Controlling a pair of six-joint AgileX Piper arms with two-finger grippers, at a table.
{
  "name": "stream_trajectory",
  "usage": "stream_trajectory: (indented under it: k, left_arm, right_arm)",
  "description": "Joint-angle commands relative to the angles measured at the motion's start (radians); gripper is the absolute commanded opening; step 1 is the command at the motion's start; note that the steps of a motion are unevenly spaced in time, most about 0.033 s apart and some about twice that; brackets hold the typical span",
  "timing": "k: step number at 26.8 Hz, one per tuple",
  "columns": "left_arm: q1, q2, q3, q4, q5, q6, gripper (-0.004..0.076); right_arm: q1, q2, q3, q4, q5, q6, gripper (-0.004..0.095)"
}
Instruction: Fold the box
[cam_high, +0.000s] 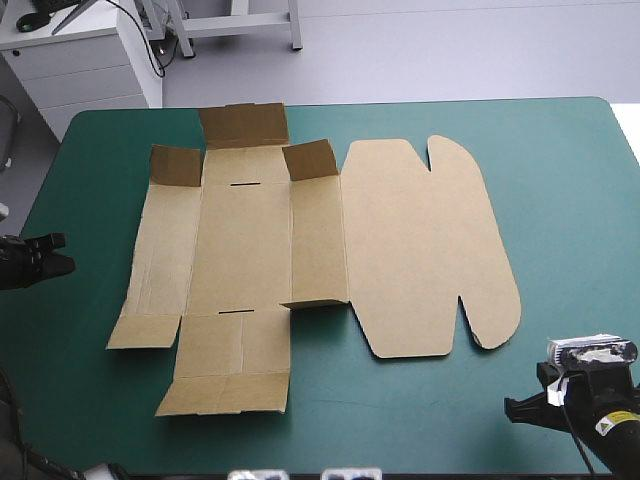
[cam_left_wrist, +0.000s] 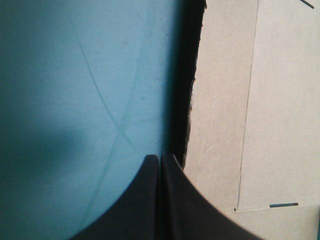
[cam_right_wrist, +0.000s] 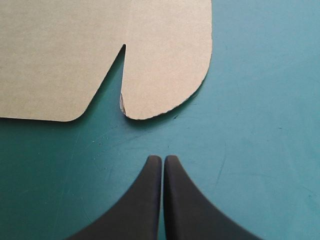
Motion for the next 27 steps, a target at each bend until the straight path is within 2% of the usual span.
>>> stream_trajectory:
  k: [1,5,9,11,18,27]
  left_arm:
    - [0.001,-0.022,-0.03,-0.059,0.084,0.023,-0.0002]
    - [-0.01,-0.017,-0.008,-0.064,0.084,0.034,0.008]
    - [-0.05,-0.002,0.03,-0.044,0.084,0.049,0.0233]
    - [-0.077,0.015,0.035,-0.011,0.084,0.04,0.0284]
    - [-0.194,0.081,0.035,-0.023,0.076,0.045,0.0294]
    - [-0.25,0.125,0.035,-0.018,0.056,0.045,0.0294]
  right_arm:
    - [0.0,0.007,-0.031,0.001,-0.06,-0.009,0.0]
    - [0.0,0.007,-0.031,0.001,-0.061,-0.009,0.0]
    - [0.0,0.007,-0.031,0.001,-0.065,-0.009,0.0]
    - [0.0,0.007,-0.031,0.001,-0.065,-0.009,0.0]
    - [0.0,0.007,-0.031,0.001,-0.065,-0.009,0.0]
    - [0.0,0.007,-0.031,0.001,-0.061,-0.009,0.0]
